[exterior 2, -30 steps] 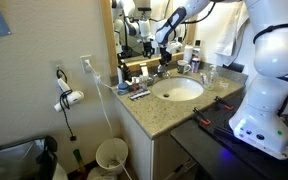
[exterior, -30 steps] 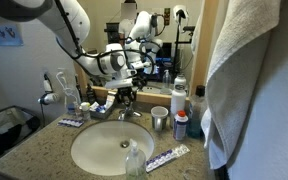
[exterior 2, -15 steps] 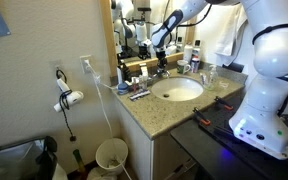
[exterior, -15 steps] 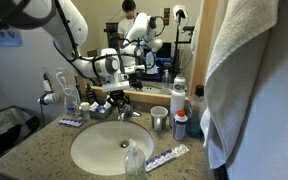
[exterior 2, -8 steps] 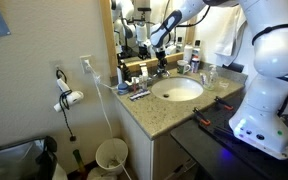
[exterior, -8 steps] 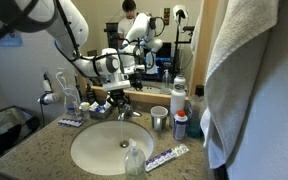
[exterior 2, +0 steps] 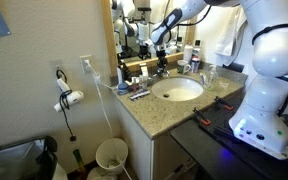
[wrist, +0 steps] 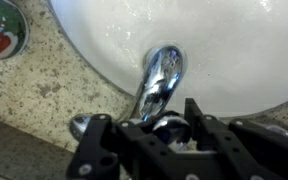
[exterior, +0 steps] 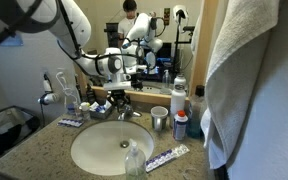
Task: Open the tap faucet then close it.
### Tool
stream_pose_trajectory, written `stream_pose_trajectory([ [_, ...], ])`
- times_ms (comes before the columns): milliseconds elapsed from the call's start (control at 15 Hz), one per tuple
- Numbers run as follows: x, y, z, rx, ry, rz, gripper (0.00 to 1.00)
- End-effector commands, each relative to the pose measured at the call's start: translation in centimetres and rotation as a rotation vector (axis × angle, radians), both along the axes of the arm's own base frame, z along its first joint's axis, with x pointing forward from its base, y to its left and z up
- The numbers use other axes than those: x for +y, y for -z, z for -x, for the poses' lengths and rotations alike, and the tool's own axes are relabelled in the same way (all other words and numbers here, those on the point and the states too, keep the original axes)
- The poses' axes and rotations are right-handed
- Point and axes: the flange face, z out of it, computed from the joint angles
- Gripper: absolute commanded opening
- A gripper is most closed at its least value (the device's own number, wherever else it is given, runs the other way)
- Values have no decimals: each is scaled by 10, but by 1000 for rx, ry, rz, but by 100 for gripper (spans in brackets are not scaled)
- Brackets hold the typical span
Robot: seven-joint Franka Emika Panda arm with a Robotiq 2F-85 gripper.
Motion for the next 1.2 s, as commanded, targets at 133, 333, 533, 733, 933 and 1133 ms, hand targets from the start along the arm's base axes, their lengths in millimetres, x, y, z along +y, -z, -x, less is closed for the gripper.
stream_pose_trajectory([
  [133, 0, -24, -2, -35, 64, -122, 65],
  [333, -4, -30, -2, -38, 93, -150, 87],
  [533, -4, -32, -1, -32, 109, -168, 100],
  [733, -2, -34, 0, -25, 115, -177, 100],
  [933, -4, -35, 2, -8, 126, -173, 100],
  [1133, -7, -39, 7, 14, 150, -152, 100],
])
